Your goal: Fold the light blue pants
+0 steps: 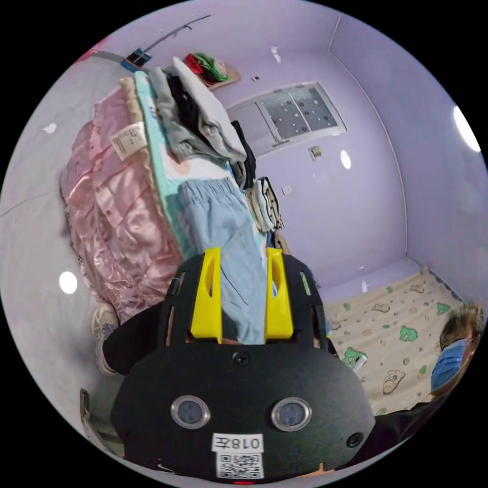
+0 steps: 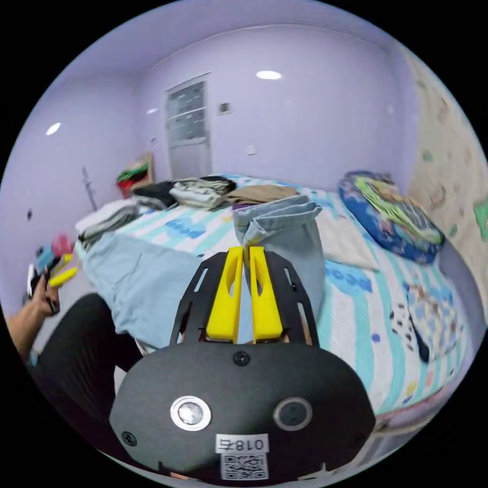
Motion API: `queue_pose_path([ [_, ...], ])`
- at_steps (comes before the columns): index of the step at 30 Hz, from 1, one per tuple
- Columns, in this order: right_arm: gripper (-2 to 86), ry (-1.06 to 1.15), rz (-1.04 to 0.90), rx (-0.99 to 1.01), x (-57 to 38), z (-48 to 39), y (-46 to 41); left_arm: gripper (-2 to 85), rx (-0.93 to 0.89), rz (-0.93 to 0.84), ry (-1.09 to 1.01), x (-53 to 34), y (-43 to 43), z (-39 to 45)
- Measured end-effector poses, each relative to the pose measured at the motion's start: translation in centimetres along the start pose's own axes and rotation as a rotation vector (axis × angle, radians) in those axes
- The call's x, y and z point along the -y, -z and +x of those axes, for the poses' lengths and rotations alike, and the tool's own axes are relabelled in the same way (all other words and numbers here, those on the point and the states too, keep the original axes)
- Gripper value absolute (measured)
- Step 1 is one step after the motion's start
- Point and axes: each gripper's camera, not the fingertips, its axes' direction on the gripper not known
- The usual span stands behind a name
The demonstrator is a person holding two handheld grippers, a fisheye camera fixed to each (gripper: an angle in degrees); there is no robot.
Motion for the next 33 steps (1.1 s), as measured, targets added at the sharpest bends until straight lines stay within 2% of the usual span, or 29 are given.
queue_pose_path([
  [4, 1.9, 0.291, -0.093, 0.045, -4.1, -13.3, -7.3, 15.3, 0.001, 0.014, 0.081, 1.5, 1.4, -6.6],
  [6, 2.2, 0.501, -0.274, 0.009, -8.5, -19.9, -13.0, 16.3, -0.032, 0.023, 0.143, 2.0, 1.2, -9.4],
  [7, 2.3, 0.523, -0.293, 0.005, -9.5, -20.9, -14.0, 16.8, -0.056, 0.036, 0.182, 2.2, 1.1, -11.1],
  [9, 2.4, 0.519, -0.279, -0.042, -11.5, -22.6, -15.4, 17.6, -0.088, 0.050, 0.214, 2.7, 1.0, -13.0],
  [17, 2.9, 0.449, -0.244, -0.001, -12.9, -22.7, -17.5, 18.3, -0.114, 0.071, 0.233, 3.8, 0.0, -16.7],
  [24, 4.9, 0.521, -0.367, 0.060, -16.1, -25.0, -22.4, 15.3, -0.096, 0.068, 0.264, 4.0, -0.6, -17.7],
  [30, 4.4, 0.496, -0.373, 0.043, -17.2, -25.5, -23.9, 9.9, 0.002, 0.029, 0.308, 3.9, 0.2, -16.0],
  [33, 3.8, 0.484, -0.373, 0.038, -17.6, -25.6, -24.4, 8.9, 0.114, 0.030, 0.250, 3.6, 0.8, -13.1],
])
